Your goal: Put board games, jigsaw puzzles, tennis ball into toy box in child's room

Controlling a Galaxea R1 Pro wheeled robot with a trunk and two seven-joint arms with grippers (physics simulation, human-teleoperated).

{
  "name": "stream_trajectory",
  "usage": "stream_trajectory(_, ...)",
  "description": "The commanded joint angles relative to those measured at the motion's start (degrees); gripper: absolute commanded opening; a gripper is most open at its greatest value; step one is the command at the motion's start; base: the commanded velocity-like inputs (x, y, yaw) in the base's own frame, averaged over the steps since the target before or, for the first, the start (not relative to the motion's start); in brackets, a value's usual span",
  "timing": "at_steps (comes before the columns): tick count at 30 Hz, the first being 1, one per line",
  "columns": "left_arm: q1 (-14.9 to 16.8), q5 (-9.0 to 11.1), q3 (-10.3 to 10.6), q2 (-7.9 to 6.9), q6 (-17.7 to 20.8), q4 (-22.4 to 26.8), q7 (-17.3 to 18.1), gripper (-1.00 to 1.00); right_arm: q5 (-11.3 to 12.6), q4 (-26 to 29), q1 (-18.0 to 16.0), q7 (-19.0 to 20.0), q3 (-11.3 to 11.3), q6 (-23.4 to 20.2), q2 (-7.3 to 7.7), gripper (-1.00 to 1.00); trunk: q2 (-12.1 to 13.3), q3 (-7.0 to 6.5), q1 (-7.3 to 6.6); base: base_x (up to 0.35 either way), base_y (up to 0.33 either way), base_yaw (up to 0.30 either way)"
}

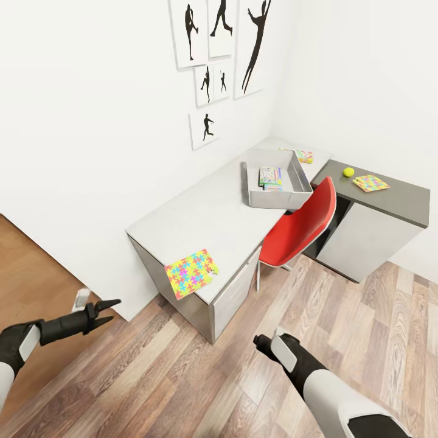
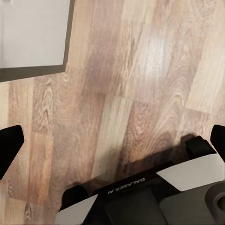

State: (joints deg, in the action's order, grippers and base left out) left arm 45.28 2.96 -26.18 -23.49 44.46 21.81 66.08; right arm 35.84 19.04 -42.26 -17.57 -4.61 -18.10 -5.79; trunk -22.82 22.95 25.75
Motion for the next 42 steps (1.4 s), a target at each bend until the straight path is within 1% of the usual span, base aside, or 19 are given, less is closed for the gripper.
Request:
stream_trajectory(1, 0.1, 0.1, -0.1, -0.29, 0.3, -0.9, 2.6, 1.00, 0.4, 0.2, 0.2, 0.0, -0.6, 0.2, 0.06, 1.00, -0.1, 0.09, 0.03, 0.000, 0.000, 0.000)
stream_trajectory(5, 0.0, 0.0, 0.0, -0.63, -0.3, -1.9, 7.7, 1.00, 0.4, 0.2, 0.4, 0.6, -0.6, 0.7, 0.07, 1.00, -0.1, 0.09, 0.03, 0.000, 0.000, 0.000)
stream_trajectory(6, 0.0, -0.1, 0.0, -0.71, -1.0, -2.4, 10.0, 1.00, 0.4, 0.3, 0.5, 0.7, -0.7, 0.9, 0.07, 1.00, -0.1, 0.09, 0.03, 0.000, 0.000, 0.000)
stream_trajectory(11, -0.1, -0.1, 0.0, -0.86, -2.9, -3.2, 15.0, 1.00, 0.4, 0.3, 0.6, 0.9, -0.7, 1.2, 0.08, 1.00, -0.1, 0.09, 0.03, 0.000, 0.000, 0.000)
stream_trajectory(14, -0.1, -0.2, 0.1, -0.75, -3.4, -3.4, 16.5, 1.00, 0.4, 0.3, 0.6, 0.9, -0.7, 1.3, 0.08, 1.00, -0.1, 0.09, 0.03, 0.000, 0.000, 0.000)
stream_trajectory(19, -0.1, -0.2, 0.2, -0.48, -3.7, -3.4, 17.4, 1.00, 0.5, 0.3, 0.6, 1.0, -0.6, 1.3, 0.11, 1.00, -0.1, 0.09, 0.03, 0.000, 0.000, 0.000)
stream_trajectory(23, -0.1, -0.2, 0.1, -0.57, -3.7, -3.4, 17.6, 1.00, 0.7, 0.3, 0.6, 1.0, -0.5, 1.2, 0.84, 1.00, -0.1, 0.09, 0.03, 0.000, 0.000, 0.000)
stream_trajectory(28, -0.1, -0.2, 0.1, -0.70, -3.7, -3.4, 17.7, 1.00, 0.9, 0.3, 0.6, 1.2, -0.5, 1.3, 1.31, 1.00, -0.1, 0.09, 0.03, 0.000, 0.000, 0.000)
stream_trajectory(37, -0.1, 0.0, 0.1, -0.76, -3.7, -3.4, 17.8, 1.00, 0.8, 0.3, 0.6, 2.8, -0.4, 1.3, 1.47, 1.00, -3.7, 1.70, 2.01, 0.000, 0.000, 0.000)
stream_trajectory(42, -0.1, 0.0, 0.1, -0.70, -3.7, -3.4, 17.7, 1.00, 0.7, 0.2, 0.6, 5.0, -0.3, 1.3, 1.60, 1.00, -5.7, 2.60, 3.11, 0.000, 0.000, 0.000)
